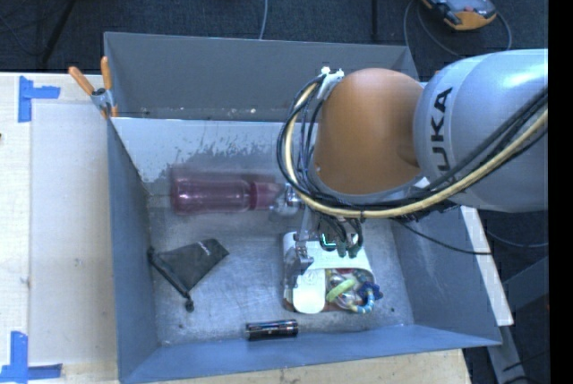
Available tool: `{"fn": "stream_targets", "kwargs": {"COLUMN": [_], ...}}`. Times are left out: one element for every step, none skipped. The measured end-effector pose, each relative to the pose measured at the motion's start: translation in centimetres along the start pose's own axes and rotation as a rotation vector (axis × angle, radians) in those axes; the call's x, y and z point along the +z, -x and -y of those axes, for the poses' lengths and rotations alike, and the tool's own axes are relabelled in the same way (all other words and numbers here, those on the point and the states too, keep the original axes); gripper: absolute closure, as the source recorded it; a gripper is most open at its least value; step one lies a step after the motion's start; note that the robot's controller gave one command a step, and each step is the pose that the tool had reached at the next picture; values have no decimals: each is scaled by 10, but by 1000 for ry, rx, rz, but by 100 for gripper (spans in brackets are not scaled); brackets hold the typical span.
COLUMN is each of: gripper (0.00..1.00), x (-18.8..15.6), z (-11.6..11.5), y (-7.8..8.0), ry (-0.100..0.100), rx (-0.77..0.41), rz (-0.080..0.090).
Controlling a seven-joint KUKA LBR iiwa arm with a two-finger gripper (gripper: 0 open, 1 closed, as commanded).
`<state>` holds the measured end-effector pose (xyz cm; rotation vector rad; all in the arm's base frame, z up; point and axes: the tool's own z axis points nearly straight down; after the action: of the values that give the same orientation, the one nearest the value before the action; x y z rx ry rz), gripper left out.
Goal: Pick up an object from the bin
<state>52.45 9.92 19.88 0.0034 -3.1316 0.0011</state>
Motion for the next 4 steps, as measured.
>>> {"fn": "stream_targets", "kwargs": {"gripper": [0,0,0,0], "x": [-4,45,59,64], "z": [1,-40,-80,-87], "y": [2,2,-1,30], "ry": [1,0,2,1], "rx": [4,-157,-180,-171], "rz": [8,10,10,13]}}
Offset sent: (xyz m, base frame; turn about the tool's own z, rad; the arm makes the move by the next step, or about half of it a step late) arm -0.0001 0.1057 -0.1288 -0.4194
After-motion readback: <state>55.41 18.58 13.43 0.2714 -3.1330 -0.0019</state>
